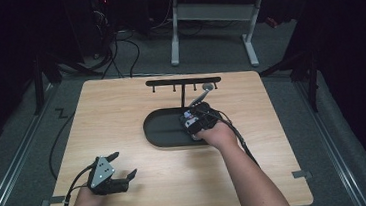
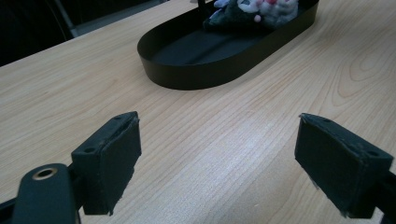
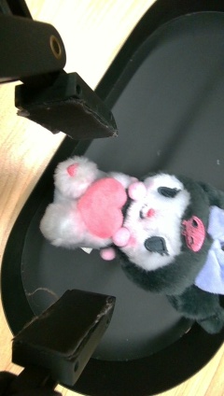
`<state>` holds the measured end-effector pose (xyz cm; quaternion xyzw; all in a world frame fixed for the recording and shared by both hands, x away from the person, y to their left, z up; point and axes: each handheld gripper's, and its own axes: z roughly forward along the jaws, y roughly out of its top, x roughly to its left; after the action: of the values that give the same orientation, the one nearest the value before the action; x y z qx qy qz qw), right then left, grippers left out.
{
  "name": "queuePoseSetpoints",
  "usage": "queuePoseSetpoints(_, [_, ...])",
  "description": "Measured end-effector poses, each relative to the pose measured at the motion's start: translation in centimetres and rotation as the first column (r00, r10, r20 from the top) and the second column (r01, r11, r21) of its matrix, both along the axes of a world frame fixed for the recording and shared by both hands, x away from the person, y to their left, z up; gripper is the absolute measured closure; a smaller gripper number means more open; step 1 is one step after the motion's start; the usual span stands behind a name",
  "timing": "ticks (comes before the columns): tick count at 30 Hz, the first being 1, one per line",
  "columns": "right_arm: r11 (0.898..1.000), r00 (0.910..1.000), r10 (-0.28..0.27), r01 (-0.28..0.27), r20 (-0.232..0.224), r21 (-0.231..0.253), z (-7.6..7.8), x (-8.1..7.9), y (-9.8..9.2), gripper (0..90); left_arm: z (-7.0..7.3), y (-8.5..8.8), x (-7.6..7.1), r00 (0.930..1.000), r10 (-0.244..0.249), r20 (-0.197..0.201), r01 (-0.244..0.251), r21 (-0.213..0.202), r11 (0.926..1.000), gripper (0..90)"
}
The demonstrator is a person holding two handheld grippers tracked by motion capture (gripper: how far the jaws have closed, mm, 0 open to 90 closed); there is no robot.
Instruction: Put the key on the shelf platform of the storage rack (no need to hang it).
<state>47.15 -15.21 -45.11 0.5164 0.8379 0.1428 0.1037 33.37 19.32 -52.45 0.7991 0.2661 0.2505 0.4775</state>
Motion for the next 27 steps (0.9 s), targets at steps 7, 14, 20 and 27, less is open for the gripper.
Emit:
queuePoseSetpoints(7, [1.0,0.9995,0.014,-0.014,0.028,-0.007,-0.1,-0.5,-0.4,14.7,0.0,0.0,0.0,1.0,-0.002,0.0,0.002,0.0,1.0,15.4])
queuePoseSetpoints(14, [0.999,0.9983,-0.003,0.001,0.058,0.033,-0.2,-1.7,-0.8,14.0,0.0,-0.1,0.0,1.0,-0.004,-0.001,0.004,0.005,1.0,15.4])
queuePoseSetpoints(20, [0.998,0.9956,-0.023,0.018,0.091,0.055,-0.2,-3.1,-1.5,13.4,0.0,-0.1,0.0,1.0,-0.002,0.002,0.002,0.004,1.0,15.4])
queuePoseSetpoints(27, [0.996,0.9866,-0.021,0.007,0.162,0.085,-0.6,-5.2,-2.5,13.5,0.0,-0.2,0.0,1.0,-0.001,-0.004,0.002,0.013,0.9999,15.4])
